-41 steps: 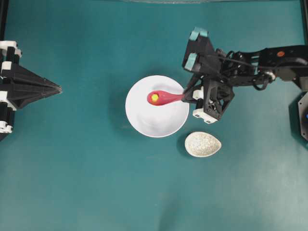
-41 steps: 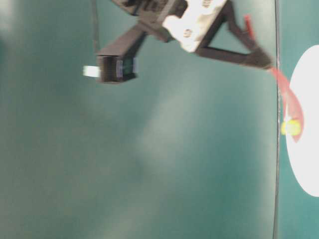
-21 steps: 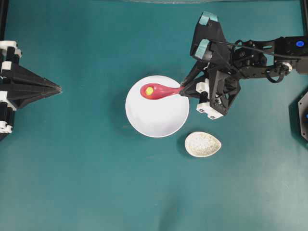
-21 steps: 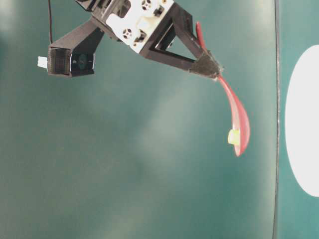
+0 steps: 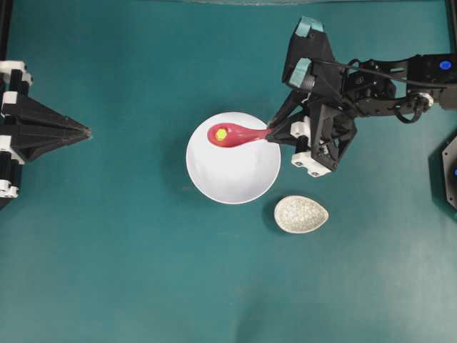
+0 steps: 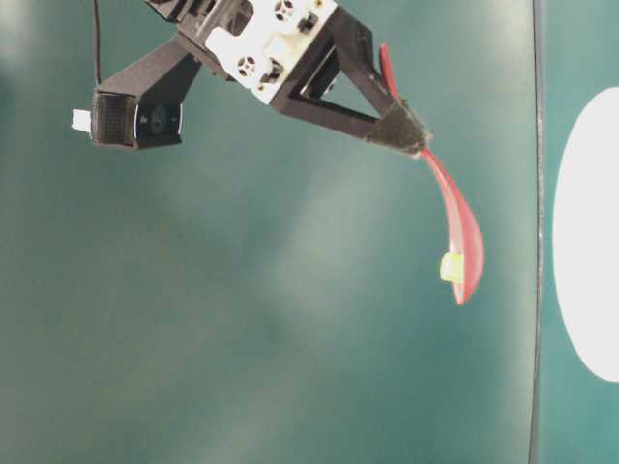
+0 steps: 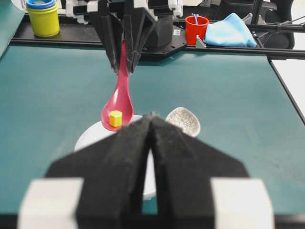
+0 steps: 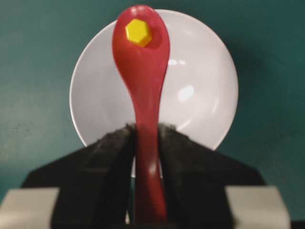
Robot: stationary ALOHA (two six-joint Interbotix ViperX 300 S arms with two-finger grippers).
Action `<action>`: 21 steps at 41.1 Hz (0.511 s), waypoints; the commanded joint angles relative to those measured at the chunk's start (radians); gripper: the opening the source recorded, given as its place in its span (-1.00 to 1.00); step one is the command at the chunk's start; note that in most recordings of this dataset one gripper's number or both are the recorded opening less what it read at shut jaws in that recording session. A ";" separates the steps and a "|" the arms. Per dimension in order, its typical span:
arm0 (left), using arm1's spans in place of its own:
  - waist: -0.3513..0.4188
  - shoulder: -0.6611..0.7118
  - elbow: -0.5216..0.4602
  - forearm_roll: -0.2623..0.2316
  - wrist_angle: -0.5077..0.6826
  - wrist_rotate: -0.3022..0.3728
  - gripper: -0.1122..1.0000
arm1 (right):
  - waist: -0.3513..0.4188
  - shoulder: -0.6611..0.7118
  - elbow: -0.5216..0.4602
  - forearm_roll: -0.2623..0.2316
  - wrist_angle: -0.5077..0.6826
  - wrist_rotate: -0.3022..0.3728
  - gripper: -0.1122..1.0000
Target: Scoop the yellow hexagonal prism block from the bowl with a spoon using the right arm.
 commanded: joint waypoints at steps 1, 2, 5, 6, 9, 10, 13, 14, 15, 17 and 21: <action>-0.002 0.006 -0.031 0.000 -0.005 -0.002 -0.75 | 0.002 -0.028 -0.023 -0.005 -0.011 -0.002 -0.38; -0.002 0.006 -0.031 0.000 -0.003 -0.003 -0.74 | 0.002 -0.029 -0.023 -0.005 -0.011 -0.002 -0.38; -0.002 0.006 -0.031 0.002 0.005 -0.003 -0.74 | 0.002 -0.028 -0.023 -0.005 -0.009 -0.002 -0.38; -0.002 0.006 -0.031 0.000 0.006 -0.003 -0.75 | 0.002 -0.028 -0.023 -0.005 -0.008 0.000 -0.38; -0.002 0.006 -0.032 0.000 0.009 -0.003 -0.75 | 0.002 -0.028 -0.023 -0.005 -0.008 0.000 -0.38; -0.002 0.006 -0.032 0.000 0.009 -0.003 -0.75 | 0.002 -0.028 -0.023 -0.005 -0.008 0.000 -0.38; -0.002 0.006 -0.031 0.000 0.011 -0.003 -0.74 | 0.002 -0.028 -0.023 -0.005 -0.009 0.000 -0.38; -0.002 0.006 -0.031 0.002 0.009 -0.003 -0.74 | 0.002 -0.028 -0.023 -0.005 -0.011 0.000 -0.38; -0.002 0.006 -0.032 0.000 0.011 -0.003 -0.75 | 0.002 -0.028 -0.023 -0.006 -0.014 0.000 -0.38; -0.002 0.006 -0.031 0.000 0.011 -0.002 -0.74 | 0.003 -0.028 -0.023 -0.006 -0.018 0.000 -0.38; -0.002 0.006 -0.031 0.000 0.011 -0.003 -0.74 | 0.002 -0.028 -0.021 -0.006 -0.025 -0.002 -0.38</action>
